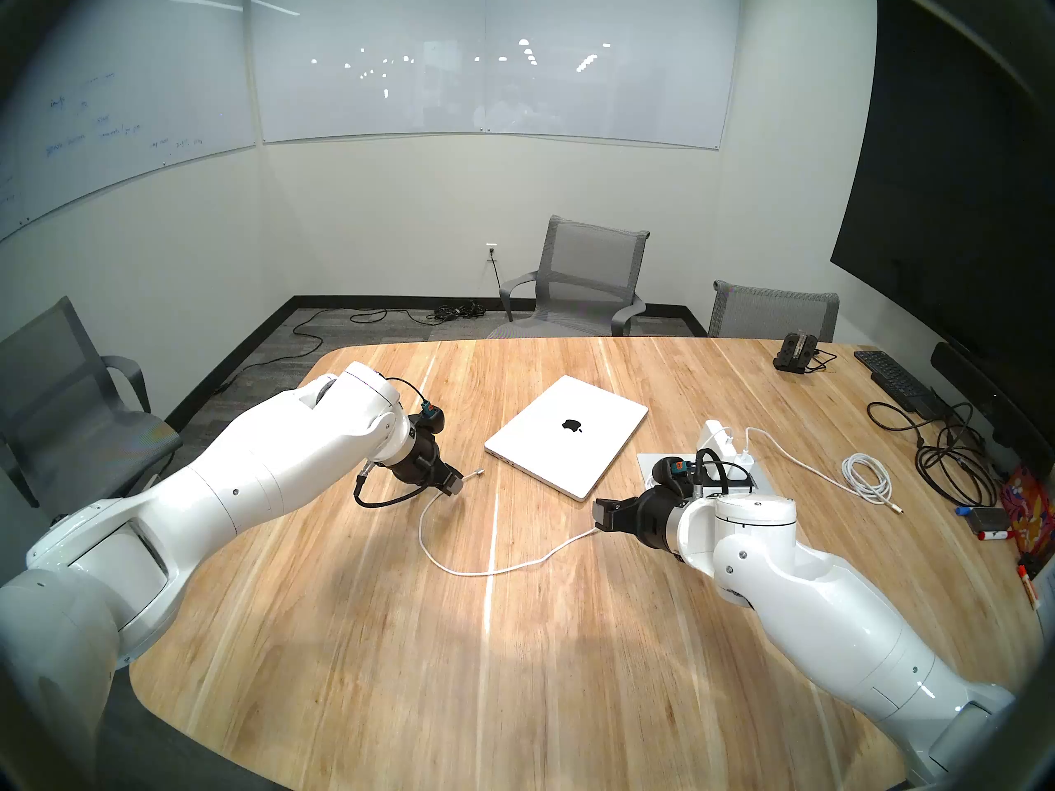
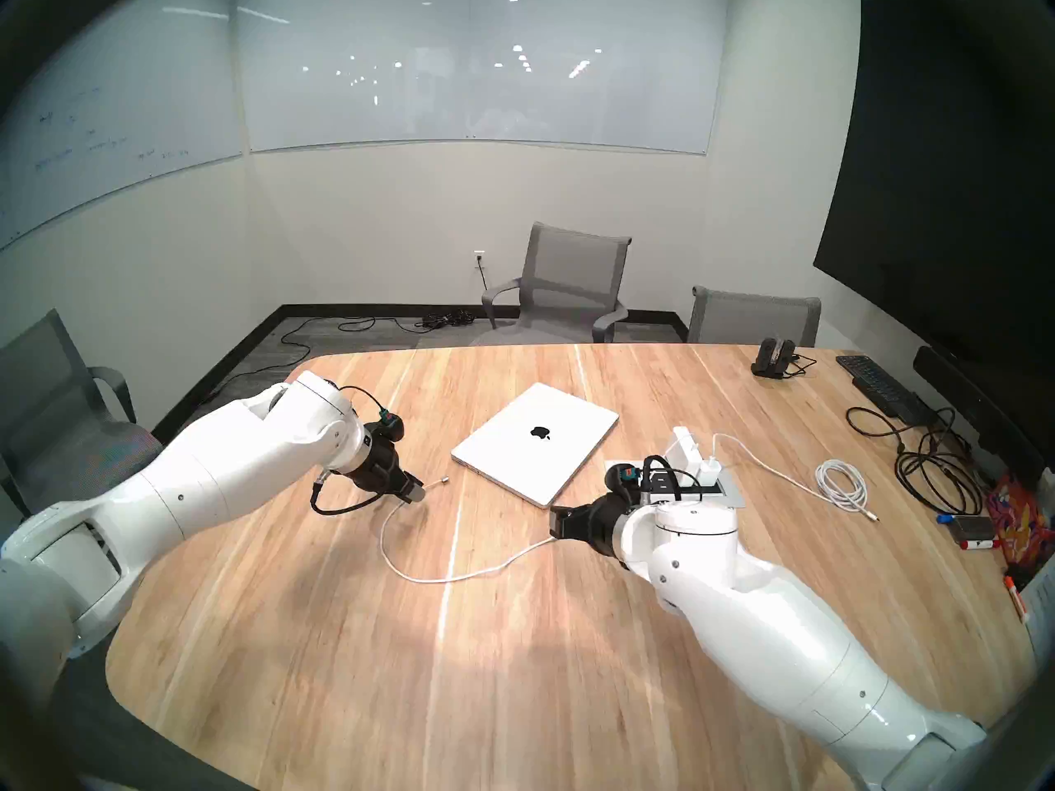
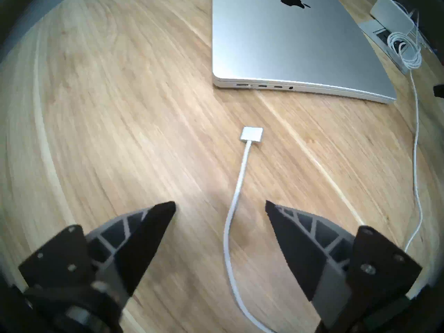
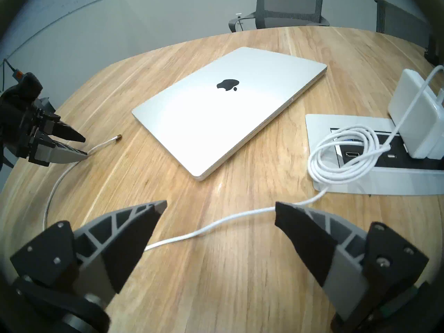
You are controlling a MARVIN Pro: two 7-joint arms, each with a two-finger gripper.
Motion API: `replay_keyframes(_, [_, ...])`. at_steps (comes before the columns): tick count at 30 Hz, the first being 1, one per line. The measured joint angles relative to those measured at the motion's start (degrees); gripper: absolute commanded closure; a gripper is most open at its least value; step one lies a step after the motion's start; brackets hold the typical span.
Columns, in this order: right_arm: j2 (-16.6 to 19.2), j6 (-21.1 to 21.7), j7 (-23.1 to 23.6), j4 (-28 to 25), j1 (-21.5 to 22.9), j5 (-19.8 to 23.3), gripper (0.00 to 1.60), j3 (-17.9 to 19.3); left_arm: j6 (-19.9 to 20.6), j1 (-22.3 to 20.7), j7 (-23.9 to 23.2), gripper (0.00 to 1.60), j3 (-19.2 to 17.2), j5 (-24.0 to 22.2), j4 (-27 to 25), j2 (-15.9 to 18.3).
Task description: Plug the charging cable into the port of a MacBook
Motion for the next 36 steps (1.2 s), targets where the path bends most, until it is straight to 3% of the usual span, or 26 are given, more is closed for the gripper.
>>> replay_keyframes(14, [0.0,0.0,0.0,0.0,0.0,0.0,0.00,0.0,0.0,0.3,1.0,0.49,0.2,0.0,0.1,-1.0])
replay_keyframes(20, [0.0,0.0,0.0,0.0,0.0,0.0,0.00,0.0,0.0,0.3,1.1,0.50,0.4,-0.3,0.5,-1.3])
replay_keyframes(27, [0.0,0.0,0.0,0.0,0.0,0.0,0.00,0.0,0.0,0.1,0.7,0.78,0.6,-0.5,1.0,-1.5])
replay_keyframes(36, [0.0,0.0,0.0,0.0,0.0,0.0,0.00,0.0,0.0,-0.5,-0.2,0.80,0.7,-0.5,2.8,-2.0])
